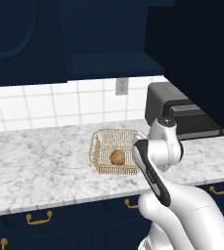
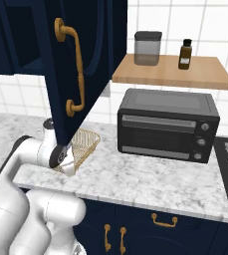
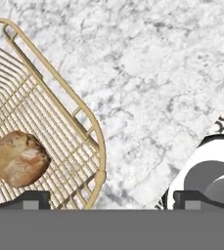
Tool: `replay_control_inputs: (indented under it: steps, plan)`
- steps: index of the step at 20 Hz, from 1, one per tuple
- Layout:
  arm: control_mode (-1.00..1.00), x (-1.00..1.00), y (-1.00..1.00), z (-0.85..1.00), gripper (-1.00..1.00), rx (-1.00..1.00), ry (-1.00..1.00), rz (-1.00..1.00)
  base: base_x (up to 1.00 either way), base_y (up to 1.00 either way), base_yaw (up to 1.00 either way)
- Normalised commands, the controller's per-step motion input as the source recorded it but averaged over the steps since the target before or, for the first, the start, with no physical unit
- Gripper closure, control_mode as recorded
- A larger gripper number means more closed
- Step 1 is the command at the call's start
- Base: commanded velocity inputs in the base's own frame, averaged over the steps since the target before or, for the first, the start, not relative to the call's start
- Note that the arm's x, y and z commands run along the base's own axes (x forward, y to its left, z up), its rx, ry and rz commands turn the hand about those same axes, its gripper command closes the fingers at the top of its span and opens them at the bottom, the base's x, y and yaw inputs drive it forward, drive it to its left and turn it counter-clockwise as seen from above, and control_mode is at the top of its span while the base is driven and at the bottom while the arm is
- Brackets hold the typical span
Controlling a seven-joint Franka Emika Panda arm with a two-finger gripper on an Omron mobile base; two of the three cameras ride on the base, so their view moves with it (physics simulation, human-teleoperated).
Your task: Open the cabinet, pick up the bread from the cabinet and place it in the basket. Then move the basket to the dining counter.
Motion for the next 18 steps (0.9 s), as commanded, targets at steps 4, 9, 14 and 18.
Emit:
replay_control_inputs:
  steps: [4,9,14,18]
  plan:
    - [-1.00,0.53,0.07,-0.47,-1.00,0.00,0.01,0.00,0.00,0.00,0.00]
    - [-1.00,0.48,-0.05,-0.36,-1.00,0.00,0.02,0.02,0.00,0.00,0.00]
    - [-1.00,0.14,0.00,-0.35,-1.00,0.00,0.06,0.04,0.00,0.00,0.00]
    - [-1.00,0.00,0.00,-0.39,-1.00,0.00,0.12,0.04,0.00,0.00,0.00]
